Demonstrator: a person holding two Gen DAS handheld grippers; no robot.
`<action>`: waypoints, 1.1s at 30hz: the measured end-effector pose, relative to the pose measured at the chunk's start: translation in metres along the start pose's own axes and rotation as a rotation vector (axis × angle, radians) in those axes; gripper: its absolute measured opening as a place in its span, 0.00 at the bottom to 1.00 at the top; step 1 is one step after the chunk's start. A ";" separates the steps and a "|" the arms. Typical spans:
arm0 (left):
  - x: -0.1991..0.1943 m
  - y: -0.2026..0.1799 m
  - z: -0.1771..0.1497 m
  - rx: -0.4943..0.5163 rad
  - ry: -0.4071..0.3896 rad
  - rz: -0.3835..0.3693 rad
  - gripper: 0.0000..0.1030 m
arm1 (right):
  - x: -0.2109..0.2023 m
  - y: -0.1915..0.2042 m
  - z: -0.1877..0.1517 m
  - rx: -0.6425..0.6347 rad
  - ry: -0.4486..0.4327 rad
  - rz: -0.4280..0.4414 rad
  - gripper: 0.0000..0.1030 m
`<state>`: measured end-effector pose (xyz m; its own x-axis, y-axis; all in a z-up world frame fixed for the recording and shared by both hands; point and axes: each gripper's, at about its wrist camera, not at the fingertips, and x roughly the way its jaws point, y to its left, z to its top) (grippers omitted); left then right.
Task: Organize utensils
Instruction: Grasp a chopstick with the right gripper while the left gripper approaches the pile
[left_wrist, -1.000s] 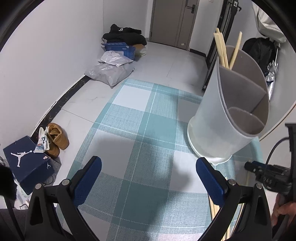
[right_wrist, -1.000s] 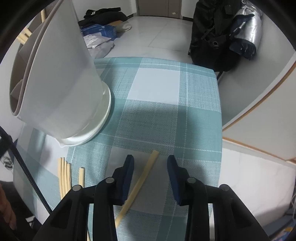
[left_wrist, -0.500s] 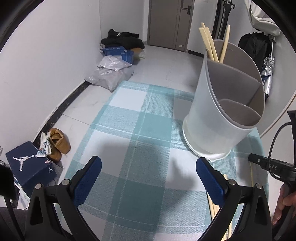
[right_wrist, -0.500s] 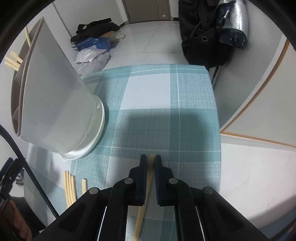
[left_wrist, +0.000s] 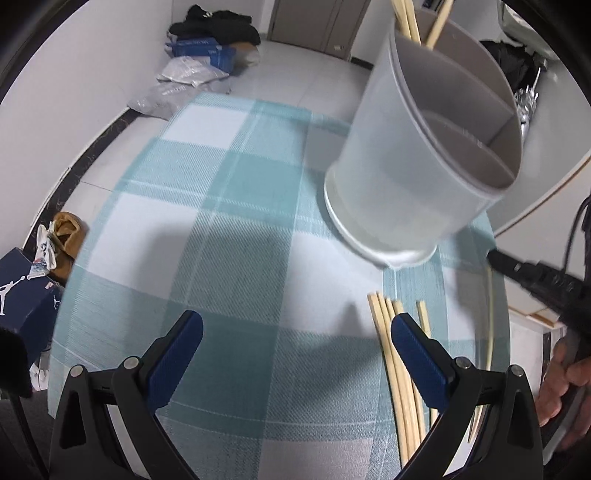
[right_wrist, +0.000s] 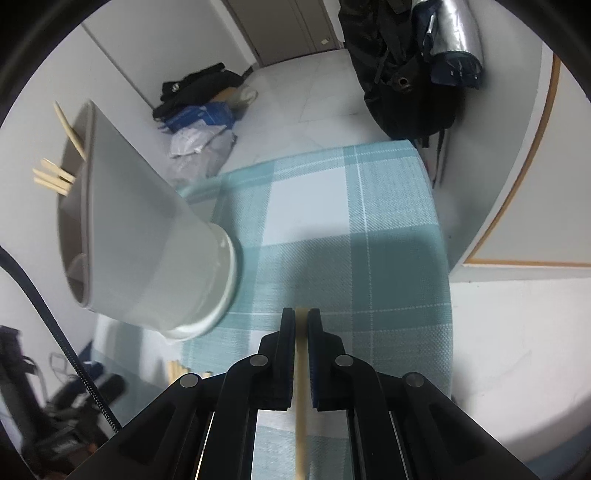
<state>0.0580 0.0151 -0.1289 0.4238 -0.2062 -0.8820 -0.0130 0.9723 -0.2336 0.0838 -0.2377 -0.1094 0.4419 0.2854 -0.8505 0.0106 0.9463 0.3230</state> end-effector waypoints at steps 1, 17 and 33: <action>0.002 -0.002 -0.002 0.008 0.010 -0.002 0.97 | -0.003 -0.001 0.000 0.007 -0.006 0.016 0.05; 0.014 -0.028 -0.012 0.100 0.031 0.111 0.97 | -0.021 -0.005 0.002 0.016 -0.044 0.099 0.00; 0.021 -0.032 -0.002 0.144 0.071 0.180 0.78 | -0.008 0.011 -0.008 -0.094 -0.024 -0.012 0.12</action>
<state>0.0651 -0.0211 -0.1407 0.3613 -0.0308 -0.9320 0.0490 0.9987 -0.0140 0.0737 -0.2288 -0.1024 0.4632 0.2713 -0.8437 -0.0677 0.9600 0.2716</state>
